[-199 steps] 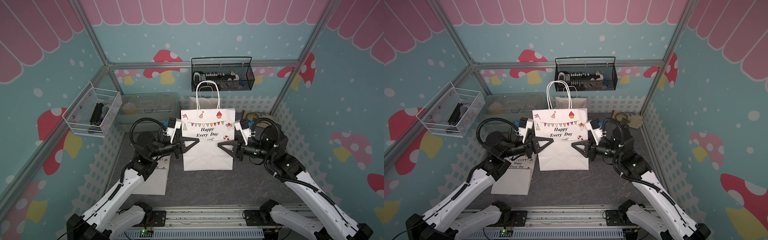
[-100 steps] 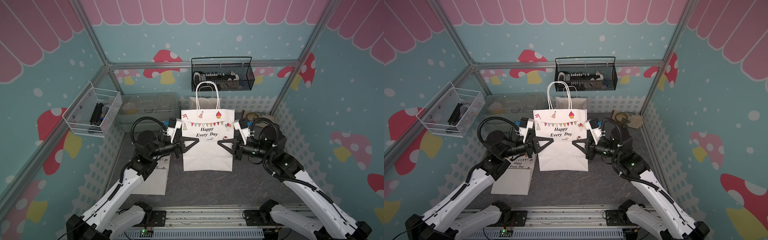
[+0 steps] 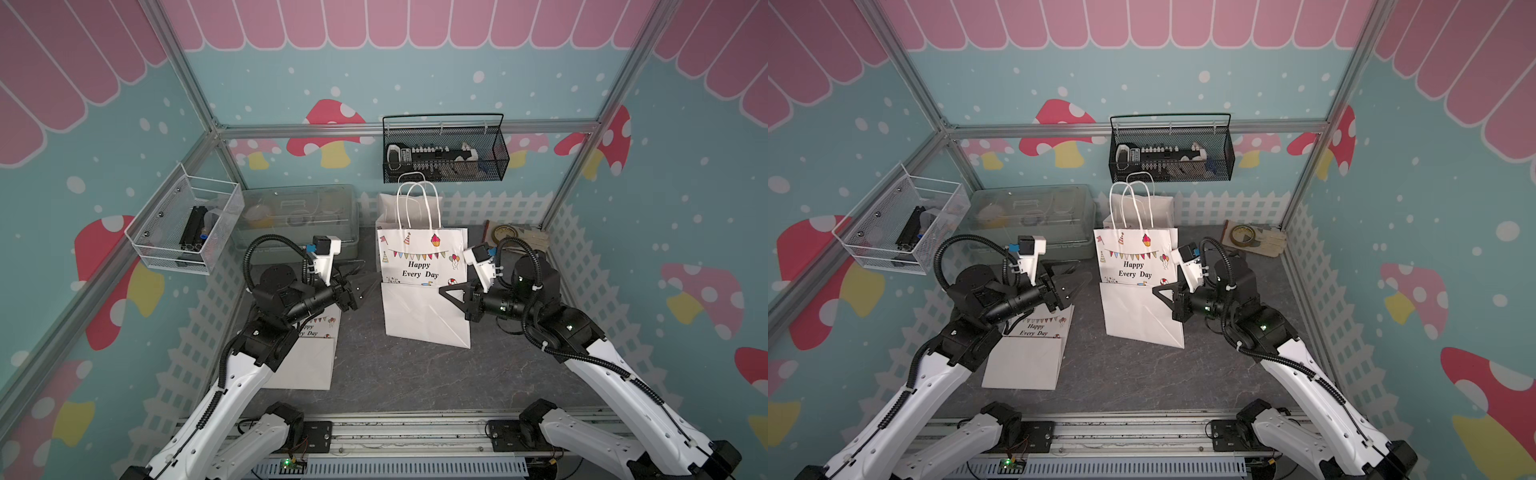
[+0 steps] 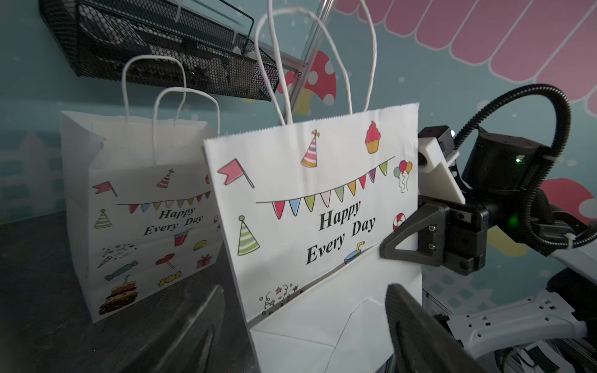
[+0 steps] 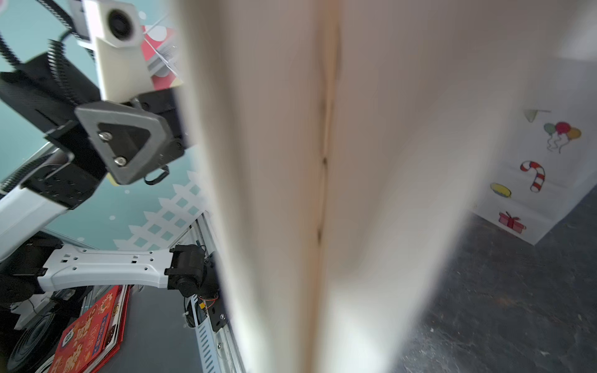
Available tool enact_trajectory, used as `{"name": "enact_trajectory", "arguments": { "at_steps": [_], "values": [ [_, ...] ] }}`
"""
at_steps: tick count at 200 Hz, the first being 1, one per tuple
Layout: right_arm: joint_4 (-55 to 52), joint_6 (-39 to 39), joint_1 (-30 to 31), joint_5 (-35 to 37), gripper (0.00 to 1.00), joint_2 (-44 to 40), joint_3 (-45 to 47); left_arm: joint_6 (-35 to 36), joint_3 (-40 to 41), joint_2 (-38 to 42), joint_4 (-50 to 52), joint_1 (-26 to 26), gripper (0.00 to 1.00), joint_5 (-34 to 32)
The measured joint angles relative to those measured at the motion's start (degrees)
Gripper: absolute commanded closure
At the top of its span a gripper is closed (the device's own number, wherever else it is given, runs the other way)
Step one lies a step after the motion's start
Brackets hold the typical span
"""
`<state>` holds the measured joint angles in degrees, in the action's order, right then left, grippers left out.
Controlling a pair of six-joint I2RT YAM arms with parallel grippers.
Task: Put away the paper bag
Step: Place the paper bag at the center of the board.
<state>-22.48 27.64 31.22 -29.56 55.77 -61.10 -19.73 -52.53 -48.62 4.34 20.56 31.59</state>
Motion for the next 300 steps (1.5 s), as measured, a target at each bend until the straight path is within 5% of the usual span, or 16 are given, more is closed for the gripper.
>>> {"name": "enact_trajectory", "arguments": {
  "at_steps": [48, 103, 300],
  "values": [
    [-4.68, 1.25, 4.2, 3.04, 1.0, 2.8, 0.02, 3.41, 1.09, 8.92, 3.3, -2.19, 0.21, -13.4],
    [-4.26, 4.11, 12.85, 8.24, 1.0, 8.04, 0.07, 4.79, 2.6, 8.96, 6.99, -4.13, 0.2, -20.94],
    [31.89, 24.57, 16.5, 7.26, 1.0, 26.51, 17.0, 1.88, 8.0, 9.18, 6.19, -13.09, 0.2, -22.77]
  ]
}}
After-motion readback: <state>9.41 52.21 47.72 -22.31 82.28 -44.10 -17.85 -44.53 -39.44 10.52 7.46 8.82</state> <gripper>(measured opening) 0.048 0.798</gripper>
